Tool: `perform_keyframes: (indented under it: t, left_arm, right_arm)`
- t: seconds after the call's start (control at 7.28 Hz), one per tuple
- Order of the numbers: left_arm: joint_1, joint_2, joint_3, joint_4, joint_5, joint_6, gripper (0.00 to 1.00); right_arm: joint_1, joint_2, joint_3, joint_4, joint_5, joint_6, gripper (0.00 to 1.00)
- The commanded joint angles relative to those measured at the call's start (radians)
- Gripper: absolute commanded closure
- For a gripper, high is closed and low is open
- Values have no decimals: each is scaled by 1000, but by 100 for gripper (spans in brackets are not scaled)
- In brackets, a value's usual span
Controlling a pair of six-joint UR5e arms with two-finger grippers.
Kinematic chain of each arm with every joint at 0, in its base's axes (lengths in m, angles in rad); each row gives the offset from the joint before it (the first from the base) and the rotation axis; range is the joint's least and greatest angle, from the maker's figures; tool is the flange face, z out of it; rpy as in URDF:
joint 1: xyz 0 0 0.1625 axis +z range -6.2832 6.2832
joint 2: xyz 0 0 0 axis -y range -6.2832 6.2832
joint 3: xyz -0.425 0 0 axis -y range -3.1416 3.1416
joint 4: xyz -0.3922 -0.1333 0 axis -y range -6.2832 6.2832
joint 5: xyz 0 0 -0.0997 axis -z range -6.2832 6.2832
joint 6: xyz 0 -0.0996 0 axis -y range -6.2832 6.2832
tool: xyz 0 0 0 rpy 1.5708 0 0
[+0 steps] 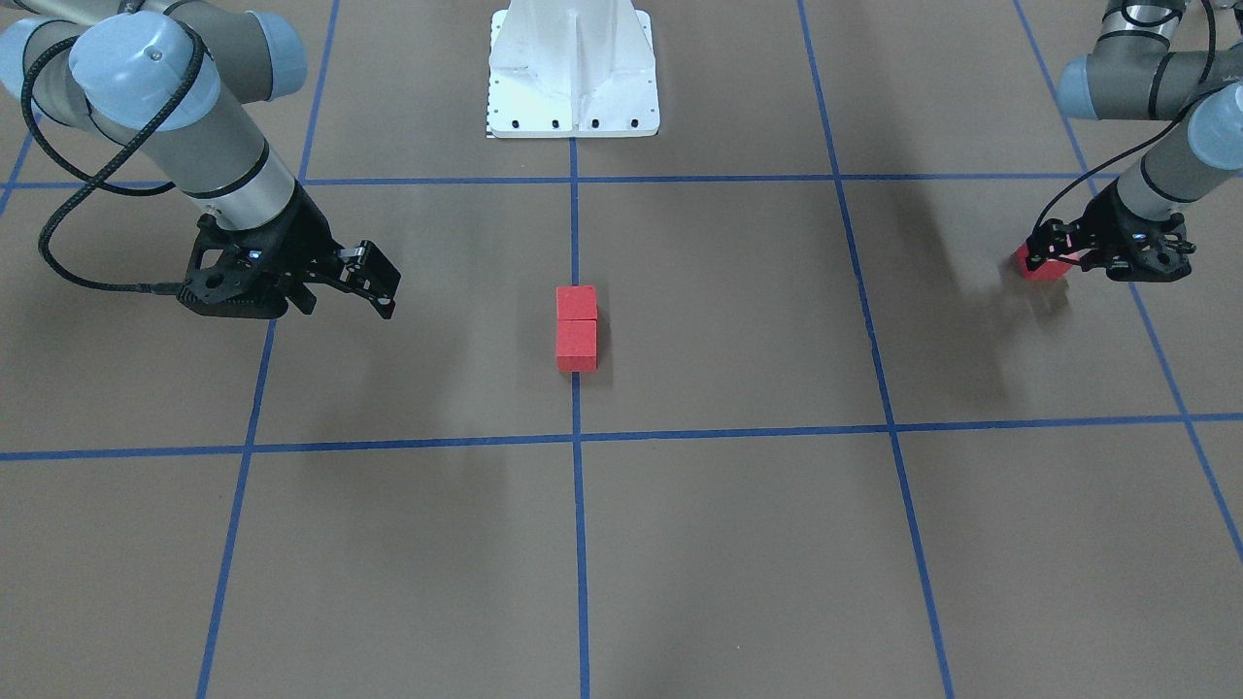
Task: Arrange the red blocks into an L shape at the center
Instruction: 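Lower the left gripper onto the red cube at the table edge and grasp it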
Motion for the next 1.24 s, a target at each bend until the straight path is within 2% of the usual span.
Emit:
perform_keyframes:
  t: [0.0,0.27,0.41,0.55,0.69,0.82,1.1]
  left_arm:
    - [8,-1,1,-2,0,-3,16]
    - [23,-1,1,-2,0,-3,20]
    - [27,-1,1,0,0,-4,28]
    - [27,-1,1,0,-2,-4,80]
    - [31,-3,1,3,-11,-3,100]
    - [34,-6,-12,10,-38,-7,100]
    - [31,-36,-73,16,-74,-183,100]
  right_arm:
    - [0,2,1,-1,0,4,0]
    - [0,4,2,-1,0,9,0]
    - [0,4,4,-1,0,10,0]
    - [0,5,5,-1,0,12,0]
    - [0,5,7,-1,2,13,0]
    - [0,5,8,-1,2,13,0]
    - [0,4,8,-1,0,13,0]
